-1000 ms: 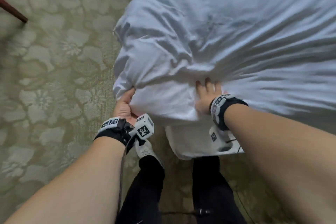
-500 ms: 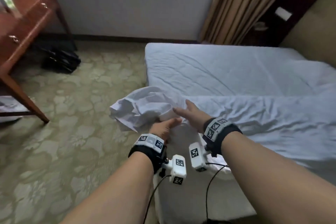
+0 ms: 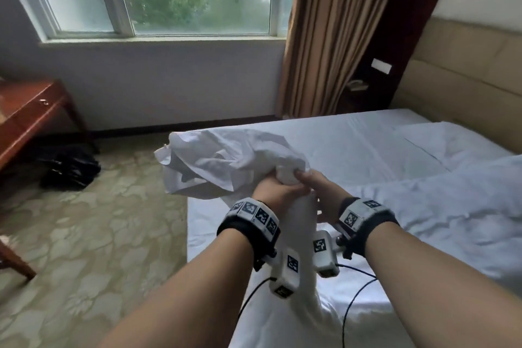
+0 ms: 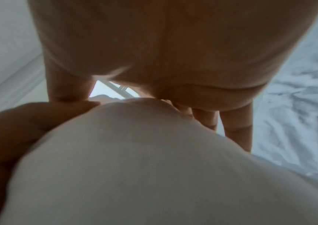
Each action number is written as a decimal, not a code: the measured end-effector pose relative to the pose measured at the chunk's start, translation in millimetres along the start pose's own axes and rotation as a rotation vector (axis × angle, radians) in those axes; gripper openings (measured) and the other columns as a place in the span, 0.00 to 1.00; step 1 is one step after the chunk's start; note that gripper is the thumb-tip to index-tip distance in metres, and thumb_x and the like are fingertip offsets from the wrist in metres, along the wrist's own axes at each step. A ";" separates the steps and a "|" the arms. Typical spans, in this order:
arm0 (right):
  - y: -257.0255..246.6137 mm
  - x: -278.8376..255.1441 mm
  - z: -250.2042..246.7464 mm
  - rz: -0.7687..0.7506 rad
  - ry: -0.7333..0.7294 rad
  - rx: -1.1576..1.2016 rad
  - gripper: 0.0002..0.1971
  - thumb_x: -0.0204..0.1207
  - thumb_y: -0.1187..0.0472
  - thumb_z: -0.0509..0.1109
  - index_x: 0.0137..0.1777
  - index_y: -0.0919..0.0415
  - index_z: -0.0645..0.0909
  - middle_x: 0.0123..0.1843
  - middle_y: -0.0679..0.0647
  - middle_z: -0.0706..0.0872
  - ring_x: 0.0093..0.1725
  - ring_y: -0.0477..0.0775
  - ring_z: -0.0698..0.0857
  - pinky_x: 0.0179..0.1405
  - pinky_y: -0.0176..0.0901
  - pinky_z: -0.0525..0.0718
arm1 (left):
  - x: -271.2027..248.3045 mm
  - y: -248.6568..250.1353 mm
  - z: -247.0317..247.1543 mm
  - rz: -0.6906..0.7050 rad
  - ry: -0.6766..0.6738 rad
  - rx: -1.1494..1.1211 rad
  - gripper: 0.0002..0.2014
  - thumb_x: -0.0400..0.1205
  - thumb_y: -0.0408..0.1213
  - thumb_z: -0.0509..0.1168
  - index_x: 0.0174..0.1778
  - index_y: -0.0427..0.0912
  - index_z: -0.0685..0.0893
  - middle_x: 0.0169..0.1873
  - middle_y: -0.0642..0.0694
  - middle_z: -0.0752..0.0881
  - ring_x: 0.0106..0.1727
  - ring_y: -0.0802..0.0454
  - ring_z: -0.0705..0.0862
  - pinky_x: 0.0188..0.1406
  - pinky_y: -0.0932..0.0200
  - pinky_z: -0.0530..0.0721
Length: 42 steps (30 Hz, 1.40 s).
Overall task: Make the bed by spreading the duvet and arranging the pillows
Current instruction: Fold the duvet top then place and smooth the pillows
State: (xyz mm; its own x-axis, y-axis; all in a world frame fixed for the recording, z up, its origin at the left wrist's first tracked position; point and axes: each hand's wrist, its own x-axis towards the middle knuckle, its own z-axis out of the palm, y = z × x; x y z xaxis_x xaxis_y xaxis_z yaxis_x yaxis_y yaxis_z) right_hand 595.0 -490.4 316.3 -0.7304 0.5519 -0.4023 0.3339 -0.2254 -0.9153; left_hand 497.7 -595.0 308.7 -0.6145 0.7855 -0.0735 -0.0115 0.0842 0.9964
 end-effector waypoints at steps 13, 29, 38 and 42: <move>128.6 13.4 -355.7 0.342 0.261 0.549 0.18 0.76 0.46 0.67 0.43 0.61 0.91 0.37 0.61 0.88 0.36 0.61 0.88 0.36 0.46 0.88 | 110.9 -80.4 345.1 -0.370 -0.499 0.145 0.34 0.69 0.62 0.81 0.71 0.56 0.84 0.63 0.53 0.90 0.61 0.55 0.88 0.61 0.57 0.86; 216.4 85.3 -418.6 0.569 0.545 -0.509 0.57 0.67 0.30 0.75 0.89 0.56 0.53 0.87 0.61 0.63 0.83 0.67 0.69 0.79 0.63 0.71 | 121.4 -218.3 235.6 -0.667 0.327 0.710 0.30 0.83 0.60 0.64 0.83 0.68 0.67 0.88 0.46 0.58 0.86 0.36 0.57 0.84 0.33 0.60; 221.5 117.3 -438.9 0.339 0.338 -0.874 0.20 0.87 0.44 0.61 0.55 0.62 0.81 0.59 0.64 0.87 0.58 0.67 0.85 0.51 0.48 0.77 | 118.3 -246.4 260.2 -0.784 0.088 0.777 0.42 0.79 0.75 0.58 0.84 0.79 0.41 0.89 0.48 0.31 0.87 0.23 0.42 0.86 0.28 0.46; 218.1 102.3 -513.4 0.202 0.365 -0.911 0.21 0.89 0.42 0.54 0.46 0.57 0.77 0.45 0.58 0.85 0.45 0.63 0.81 0.46 0.49 0.77 | 127.8 -244.3 331.6 -0.791 0.041 0.919 0.36 0.76 0.82 0.45 0.77 0.88 0.36 0.86 0.54 0.24 0.86 0.24 0.32 0.81 0.17 0.42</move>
State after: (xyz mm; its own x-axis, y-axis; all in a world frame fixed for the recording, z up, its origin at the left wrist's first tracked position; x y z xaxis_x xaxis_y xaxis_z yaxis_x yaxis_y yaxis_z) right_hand 899.0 -70.8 85.6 -0.4331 0.8183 -0.3779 0.8721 0.2744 -0.4052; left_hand 683.6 -311.9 41.7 -0.7157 0.3015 -0.6300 0.1590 0.9487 0.2733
